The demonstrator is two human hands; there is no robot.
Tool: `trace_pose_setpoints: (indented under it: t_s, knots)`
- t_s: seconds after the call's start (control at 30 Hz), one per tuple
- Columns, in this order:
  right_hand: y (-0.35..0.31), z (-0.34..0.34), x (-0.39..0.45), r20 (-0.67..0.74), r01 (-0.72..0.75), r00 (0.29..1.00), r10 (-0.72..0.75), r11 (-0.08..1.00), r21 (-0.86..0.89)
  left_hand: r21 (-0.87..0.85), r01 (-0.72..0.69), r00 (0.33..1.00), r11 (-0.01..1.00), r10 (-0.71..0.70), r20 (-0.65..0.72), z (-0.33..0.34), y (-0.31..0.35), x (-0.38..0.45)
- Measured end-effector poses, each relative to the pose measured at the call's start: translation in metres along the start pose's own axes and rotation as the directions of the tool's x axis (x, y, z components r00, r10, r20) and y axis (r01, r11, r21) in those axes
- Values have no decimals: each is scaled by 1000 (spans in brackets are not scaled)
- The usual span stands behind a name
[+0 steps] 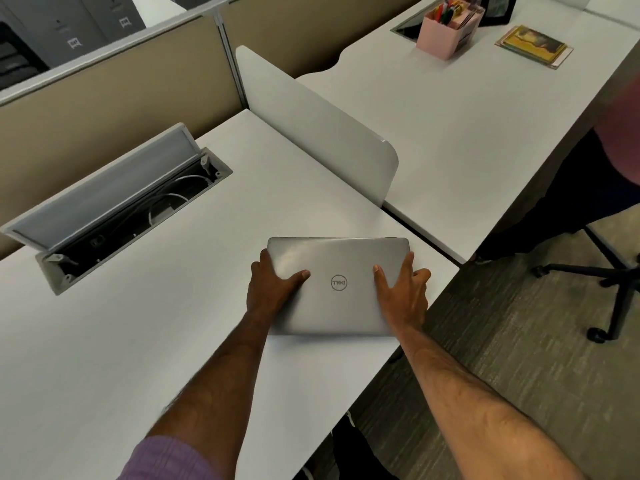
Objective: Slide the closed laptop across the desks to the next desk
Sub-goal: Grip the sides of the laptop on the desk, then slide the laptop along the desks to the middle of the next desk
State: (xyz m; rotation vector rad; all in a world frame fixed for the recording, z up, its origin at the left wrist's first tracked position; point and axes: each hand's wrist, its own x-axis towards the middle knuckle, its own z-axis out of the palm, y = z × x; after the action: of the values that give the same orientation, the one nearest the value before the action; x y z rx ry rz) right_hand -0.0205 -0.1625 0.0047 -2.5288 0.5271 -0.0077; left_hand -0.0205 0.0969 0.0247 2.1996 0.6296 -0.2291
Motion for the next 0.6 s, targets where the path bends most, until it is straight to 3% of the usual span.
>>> trace_pose_setpoints:
  t_s: [0.6]
  knots:
    - [-68, 40, -45, 107, 108, 987, -116, 991, 81, -66, 88, 986, 994, -96, -134, -71, -69, -18]
